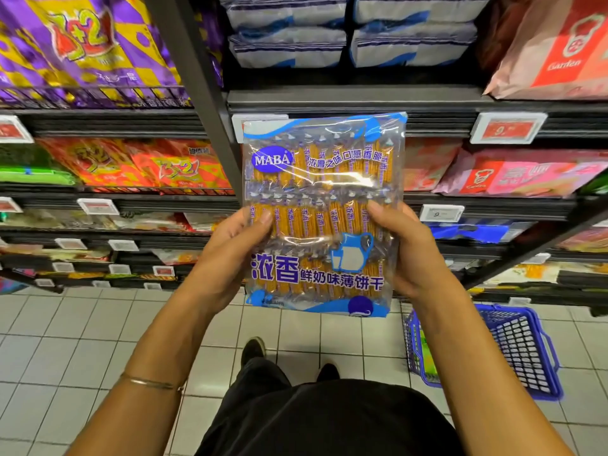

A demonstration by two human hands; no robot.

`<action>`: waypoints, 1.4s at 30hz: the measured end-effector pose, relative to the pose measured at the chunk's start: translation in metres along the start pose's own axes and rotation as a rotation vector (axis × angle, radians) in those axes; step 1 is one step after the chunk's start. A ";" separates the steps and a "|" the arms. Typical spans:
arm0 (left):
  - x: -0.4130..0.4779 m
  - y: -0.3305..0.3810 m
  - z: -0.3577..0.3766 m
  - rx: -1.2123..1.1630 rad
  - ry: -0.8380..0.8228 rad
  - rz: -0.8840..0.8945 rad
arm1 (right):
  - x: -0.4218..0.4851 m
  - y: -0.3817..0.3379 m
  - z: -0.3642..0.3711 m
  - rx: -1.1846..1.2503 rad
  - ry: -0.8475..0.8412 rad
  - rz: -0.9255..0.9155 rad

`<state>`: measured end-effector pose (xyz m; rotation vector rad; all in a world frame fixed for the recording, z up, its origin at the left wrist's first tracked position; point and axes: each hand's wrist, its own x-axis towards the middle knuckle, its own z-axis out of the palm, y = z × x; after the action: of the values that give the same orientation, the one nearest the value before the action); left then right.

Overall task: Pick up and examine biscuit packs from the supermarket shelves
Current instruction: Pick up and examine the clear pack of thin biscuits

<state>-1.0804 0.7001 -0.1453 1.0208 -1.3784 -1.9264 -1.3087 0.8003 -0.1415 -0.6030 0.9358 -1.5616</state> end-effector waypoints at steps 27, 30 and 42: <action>-0.018 0.002 0.014 -0.313 0.048 -0.173 | -0.005 -0.005 -0.018 -0.092 0.013 0.096; -0.019 0.000 0.013 -0.309 0.036 -0.204 | -0.007 -0.006 -0.017 -0.121 0.022 0.120; -0.015 -0.010 0.013 -0.342 0.067 -0.338 | -0.013 -0.006 -0.013 -0.103 0.041 0.242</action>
<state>-1.0829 0.7221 -0.1482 1.1879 -0.8355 -2.2481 -1.3199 0.8158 -0.1417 -0.5107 1.0838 -1.3204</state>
